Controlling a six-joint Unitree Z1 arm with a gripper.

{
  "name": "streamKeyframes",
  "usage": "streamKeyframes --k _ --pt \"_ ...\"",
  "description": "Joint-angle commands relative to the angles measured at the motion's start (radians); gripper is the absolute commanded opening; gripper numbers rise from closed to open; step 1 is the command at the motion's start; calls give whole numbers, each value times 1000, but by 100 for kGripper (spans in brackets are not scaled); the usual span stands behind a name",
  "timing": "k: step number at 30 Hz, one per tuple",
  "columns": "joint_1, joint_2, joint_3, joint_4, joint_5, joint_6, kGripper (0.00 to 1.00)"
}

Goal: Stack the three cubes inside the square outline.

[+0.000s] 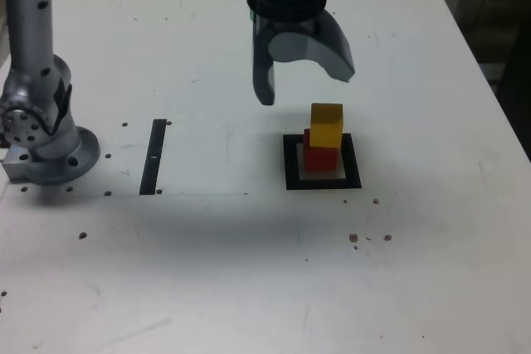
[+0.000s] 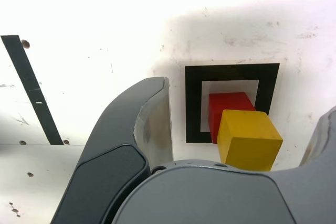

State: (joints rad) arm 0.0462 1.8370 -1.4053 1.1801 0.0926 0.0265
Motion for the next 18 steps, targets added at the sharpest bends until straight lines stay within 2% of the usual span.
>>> streamKeyframes --k 1,18 --pt "30 -11 8 18 7 19 100" --pt "265 27 -48 69 29 215 100"
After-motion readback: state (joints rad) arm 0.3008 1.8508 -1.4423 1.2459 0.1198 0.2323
